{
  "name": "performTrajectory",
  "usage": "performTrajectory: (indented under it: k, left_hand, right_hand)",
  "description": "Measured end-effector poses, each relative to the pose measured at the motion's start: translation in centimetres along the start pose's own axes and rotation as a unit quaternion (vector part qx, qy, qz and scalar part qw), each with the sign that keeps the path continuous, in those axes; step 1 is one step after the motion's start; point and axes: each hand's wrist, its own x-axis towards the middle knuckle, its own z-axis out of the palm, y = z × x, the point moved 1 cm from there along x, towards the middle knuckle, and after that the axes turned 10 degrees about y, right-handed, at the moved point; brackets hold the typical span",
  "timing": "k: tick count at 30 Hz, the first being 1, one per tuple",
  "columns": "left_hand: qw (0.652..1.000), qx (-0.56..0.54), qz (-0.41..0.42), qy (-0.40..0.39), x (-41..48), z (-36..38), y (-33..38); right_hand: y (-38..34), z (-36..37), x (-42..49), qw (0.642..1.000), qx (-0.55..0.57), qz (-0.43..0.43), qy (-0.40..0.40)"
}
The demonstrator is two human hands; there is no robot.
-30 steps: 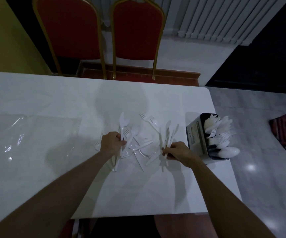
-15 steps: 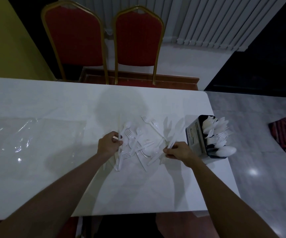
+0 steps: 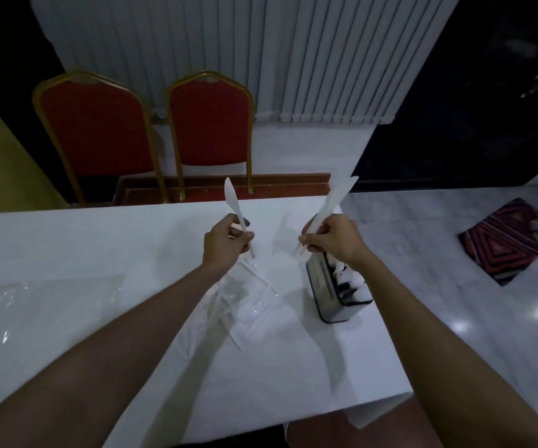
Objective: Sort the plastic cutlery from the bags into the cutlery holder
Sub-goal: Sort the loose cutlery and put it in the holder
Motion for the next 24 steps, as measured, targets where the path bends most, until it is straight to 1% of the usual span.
performTrajectory:
  k: [3,6,9,12,15,17,21,24]
  left_hand:
    - [1.000,-0.025,0.010,-0.005,-0.3,3.1,2.1]
    - [0.998,-0.054,0.006,-0.009,-1.0,5.8,3.5]
    - [0.995,-0.092,-0.014,-0.035,-1.8,9.0,4.2]
    - [0.997,-0.069,-0.009,-0.038,-2.4,11.7,4.0]
    - [0.998,-0.042,-0.015,-0.036,-2.7,14.1,3.3]
    - [0.999,-0.011,-0.006,-0.052,-3.0,15.0,2.9]
    - [0.992,0.068,0.065,-0.087,-3.3,16.4,2.0]
    - [0.976,0.139,0.117,-0.117,-3.1,17.1,1.0]
  right_hand:
    - [-0.7,-4.1,1.0,0.998,-0.019,-0.035,0.050]
    - [0.0,-7.8,2.3,0.994,-0.038,-0.040,0.095]
    - [2.5,-10.6,3.8,0.986,-0.107,-0.059,0.113]
    - [4.9,-11.4,4.5,0.982,-0.155,-0.049,0.091]
    - [6.5,-10.9,4.5,0.984,-0.162,-0.047,0.055]
    - [7.2,-10.0,4.3,0.986,-0.154,-0.050,0.031]
    - [8.7,-9.0,4.8,0.989,-0.135,-0.058,-0.013]
    - [8.9,-9.0,5.5,0.986,-0.148,-0.065,-0.048]
